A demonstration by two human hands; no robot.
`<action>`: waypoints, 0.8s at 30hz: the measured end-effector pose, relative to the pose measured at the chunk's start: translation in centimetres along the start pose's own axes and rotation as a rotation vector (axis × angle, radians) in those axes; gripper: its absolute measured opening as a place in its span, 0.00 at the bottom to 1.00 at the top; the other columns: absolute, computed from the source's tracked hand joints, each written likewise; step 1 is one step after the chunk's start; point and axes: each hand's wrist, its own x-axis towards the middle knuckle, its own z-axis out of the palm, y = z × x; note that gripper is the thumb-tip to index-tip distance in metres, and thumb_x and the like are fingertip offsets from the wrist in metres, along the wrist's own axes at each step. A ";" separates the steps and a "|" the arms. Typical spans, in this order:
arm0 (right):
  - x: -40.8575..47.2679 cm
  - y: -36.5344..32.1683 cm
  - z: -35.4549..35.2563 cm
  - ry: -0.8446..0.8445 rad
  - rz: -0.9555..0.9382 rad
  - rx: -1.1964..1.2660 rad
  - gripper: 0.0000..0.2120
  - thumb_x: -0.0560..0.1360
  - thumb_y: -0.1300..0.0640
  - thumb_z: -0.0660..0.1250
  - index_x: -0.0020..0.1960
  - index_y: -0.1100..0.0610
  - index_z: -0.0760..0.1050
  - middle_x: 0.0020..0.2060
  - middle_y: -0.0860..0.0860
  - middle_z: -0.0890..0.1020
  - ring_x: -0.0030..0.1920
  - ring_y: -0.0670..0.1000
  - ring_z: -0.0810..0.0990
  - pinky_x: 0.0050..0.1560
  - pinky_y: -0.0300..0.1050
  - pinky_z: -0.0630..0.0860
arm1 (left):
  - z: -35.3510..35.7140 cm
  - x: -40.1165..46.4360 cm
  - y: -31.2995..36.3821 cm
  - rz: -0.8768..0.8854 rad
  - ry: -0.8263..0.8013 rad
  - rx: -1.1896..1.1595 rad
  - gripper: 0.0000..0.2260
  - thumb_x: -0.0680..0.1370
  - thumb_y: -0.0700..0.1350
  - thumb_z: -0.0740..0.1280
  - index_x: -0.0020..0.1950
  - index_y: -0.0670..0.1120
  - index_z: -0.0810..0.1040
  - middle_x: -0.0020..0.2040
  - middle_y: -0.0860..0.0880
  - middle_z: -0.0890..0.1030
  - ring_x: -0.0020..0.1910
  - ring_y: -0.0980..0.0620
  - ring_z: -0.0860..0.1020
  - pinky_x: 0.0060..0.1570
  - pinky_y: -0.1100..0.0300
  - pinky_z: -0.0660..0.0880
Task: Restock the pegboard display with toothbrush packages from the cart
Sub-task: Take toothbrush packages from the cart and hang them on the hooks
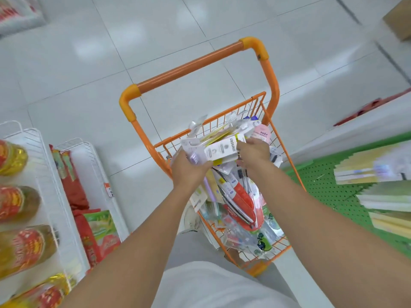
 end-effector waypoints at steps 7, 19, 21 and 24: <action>-2.7 1.5 -7.5 -0.091 -0.105 0.013 0.13 0.79 0.64 0.64 0.51 0.46 0.79 0.48 0.53 0.84 0.45 0.53 0.83 0.39 0.49 0.84 | 0.6 -0.5 2.4 0.157 -0.156 0.142 0.25 0.66 0.51 0.80 0.59 0.49 0.75 0.52 0.53 0.78 0.50 0.51 0.78 0.45 0.54 0.76; -5.0 0.3 -15.6 -0.142 -0.184 0.093 0.10 0.74 0.65 0.75 0.55 0.64 0.82 0.44 0.59 0.79 0.43 0.55 0.82 0.48 0.50 0.85 | 3.8 -1.3 6.0 0.317 -0.283 0.306 0.19 0.64 0.58 0.80 0.42 0.50 0.76 0.37 0.53 0.80 0.36 0.53 0.77 0.37 0.58 0.73; -4.9 1.0 -17.1 -0.123 -0.193 0.141 0.09 0.77 0.70 0.70 0.54 0.61 0.82 0.47 0.61 0.79 0.46 0.58 0.82 0.48 0.50 0.85 | 3.8 -0.9 5.8 0.302 -0.216 0.369 0.20 0.66 0.57 0.79 0.48 0.50 0.75 0.40 0.54 0.79 0.41 0.51 0.77 0.41 0.58 0.71; -5.2 1.5 -19.3 -0.128 -0.264 0.227 0.21 0.76 0.73 0.67 0.58 0.50 0.79 0.47 0.62 0.77 0.50 0.62 0.83 0.48 0.55 0.84 | 4.3 -1.1 5.3 0.317 -0.246 0.460 0.22 0.65 0.56 0.78 0.54 0.51 0.77 0.42 0.54 0.80 0.46 0.49 0.80 0.37 0.59 0.70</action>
